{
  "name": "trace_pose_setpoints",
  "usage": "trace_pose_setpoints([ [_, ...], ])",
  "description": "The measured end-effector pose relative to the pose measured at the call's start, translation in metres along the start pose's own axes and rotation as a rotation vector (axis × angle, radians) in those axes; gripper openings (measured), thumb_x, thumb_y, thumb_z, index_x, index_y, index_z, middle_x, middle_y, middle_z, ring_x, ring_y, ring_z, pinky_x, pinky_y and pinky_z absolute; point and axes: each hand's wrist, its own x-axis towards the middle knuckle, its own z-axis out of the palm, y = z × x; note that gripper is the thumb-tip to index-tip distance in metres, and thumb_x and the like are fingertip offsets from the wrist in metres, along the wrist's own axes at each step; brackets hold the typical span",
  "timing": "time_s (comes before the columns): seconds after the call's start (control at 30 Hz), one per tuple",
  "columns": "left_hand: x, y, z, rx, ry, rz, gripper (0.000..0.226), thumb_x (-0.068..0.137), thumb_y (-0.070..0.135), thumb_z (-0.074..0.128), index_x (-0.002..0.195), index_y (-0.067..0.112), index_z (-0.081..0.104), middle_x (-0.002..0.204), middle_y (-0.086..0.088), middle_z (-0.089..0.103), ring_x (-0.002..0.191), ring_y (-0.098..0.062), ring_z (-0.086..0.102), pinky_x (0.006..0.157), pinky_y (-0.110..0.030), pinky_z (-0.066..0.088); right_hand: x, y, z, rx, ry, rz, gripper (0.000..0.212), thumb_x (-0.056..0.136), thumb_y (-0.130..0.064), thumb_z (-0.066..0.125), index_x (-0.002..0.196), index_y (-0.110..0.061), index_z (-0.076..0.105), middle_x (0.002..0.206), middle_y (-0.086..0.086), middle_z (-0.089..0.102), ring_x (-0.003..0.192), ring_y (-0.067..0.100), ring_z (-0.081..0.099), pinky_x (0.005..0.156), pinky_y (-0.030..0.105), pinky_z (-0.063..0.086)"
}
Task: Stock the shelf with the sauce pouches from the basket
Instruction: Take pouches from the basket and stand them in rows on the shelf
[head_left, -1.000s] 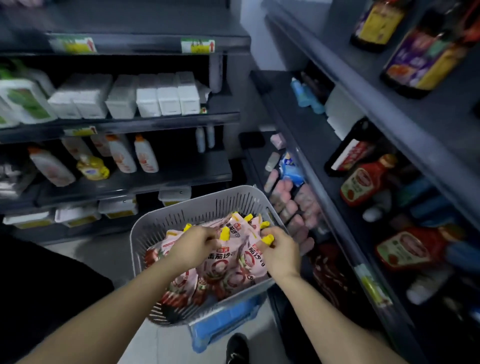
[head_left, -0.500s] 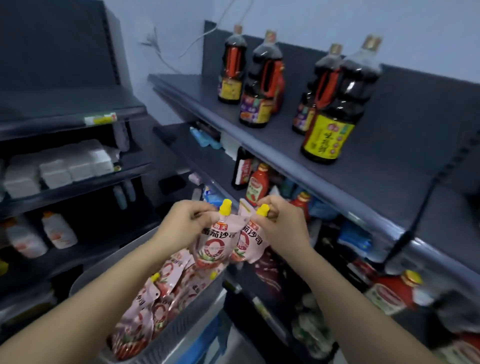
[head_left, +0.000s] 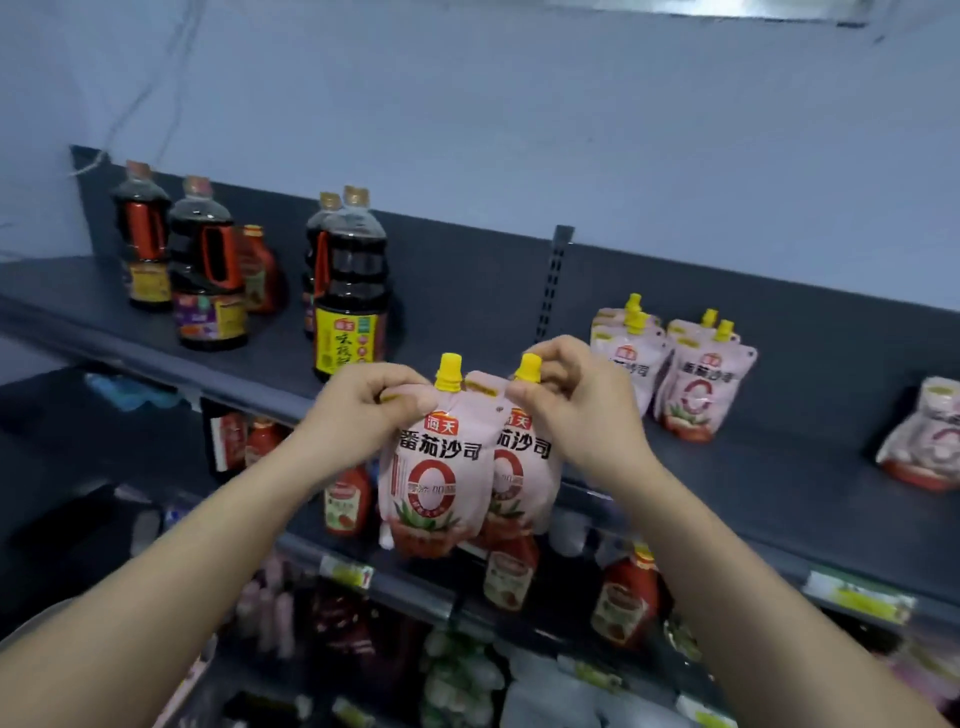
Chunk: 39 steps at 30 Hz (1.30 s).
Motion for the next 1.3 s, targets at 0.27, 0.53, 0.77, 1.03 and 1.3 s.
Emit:
trace_pose_setpoints([
  [0.27, 0.057, 0.033, 0.085, -0.149, -0.007, 0.002, 0.015, 0.086, 0.000, 0.063, 0.078, 0.011, 0.071, 0.066, 0.005, 0.071, 0.065, -0.004, 0.063, 0.063, -0.016, 0.051, 0.017, 0.021, -0.106, -0.052, 0.097, -0.048, 0.016, 0.074, -0.015, 0.080, 0.084, -0.024, 0.070, 0.077, -0.006, 0.067, 0.067, 0.003, 0.058, 0.067, 0.014, 0.048],
  [0.53, 0.105, 0.039, 0.152, -0.173, -0.008, -0.032, 0.014, 0.087, 0.002, 0.062, 0.080, 0.011, 0.071, 0.070, 0.003, 0.073, 0.067, -0.005, 0.067, 0.063, -0.017, 0.053, 0.033, 0.068, -0.178, -0.116, 0.201, 0.054, 0.020, 0.074, -0.017, 0.081, 0.085, -0.028, 0.068, 0.072, -0.013, 0.060, 0.060, 0.000, 0.051, 0.059, 0.007, 0.040],
  [0.77, 0.139, 0.025, 0.170, -0.141, -0.068, -0.107, 0.014, 0.089, 0.004, 0.062, 0.086, 0.014, 0.071, 0.077, 0.004, 0.074, 0.072, -0.005, 0.070, 0.061, -0.013, 0.051, 0.052, 0.100, -0.189, -0.149, 0.236, 0.091, 0.016, 0.074, -0.020, 0.081, 0.087, -0.024, 0.071, 0.073, -0.011, 0.062, 0.061, 0.004, 0.052, 0.063, 0.017, 0.041],
  [1.03, 0.167, -0.007, 0.168, -0.114, -0.093, -0.152, 0.012, 0.088, 0.005, 0.063, 0.084, 0.011, 0.072, 0.078, 0.008, 0.073, 0.076, -0.002, 0.067, 0.067, -0.013, 0.049, 0.067, 0.131, -0.187, -0.207, 0.257, 0.177, 0.025, 0.076, -0.021, 0.080, 0.100, -0.022, 0.073, 0.079, -0.012, 0.063, 0.066, 0.003, 0.056, 0.061, 0.017, 0.046],
  [1.3, 0.184, -0.034, 0.165, -0.096, -0.123, -0.185, 0.010, 0.089, 0.006, 0.062, 0.086, 0.009, 0.071, 0.079, -0.002, 0.075, 0.076, -0.011, 0.070, 0.068, -0.021, 0.053, 0.087, 0.156, -0.174, -0.223, 0.279, 0.245, 0.030, 0.077, -0.021, 0.079, 0.106, -0.020, 0.072, 0.084, -0.009, 0.064, 0.075, 0.007, 0.061, 0.072, 0.031, 0.056],
])
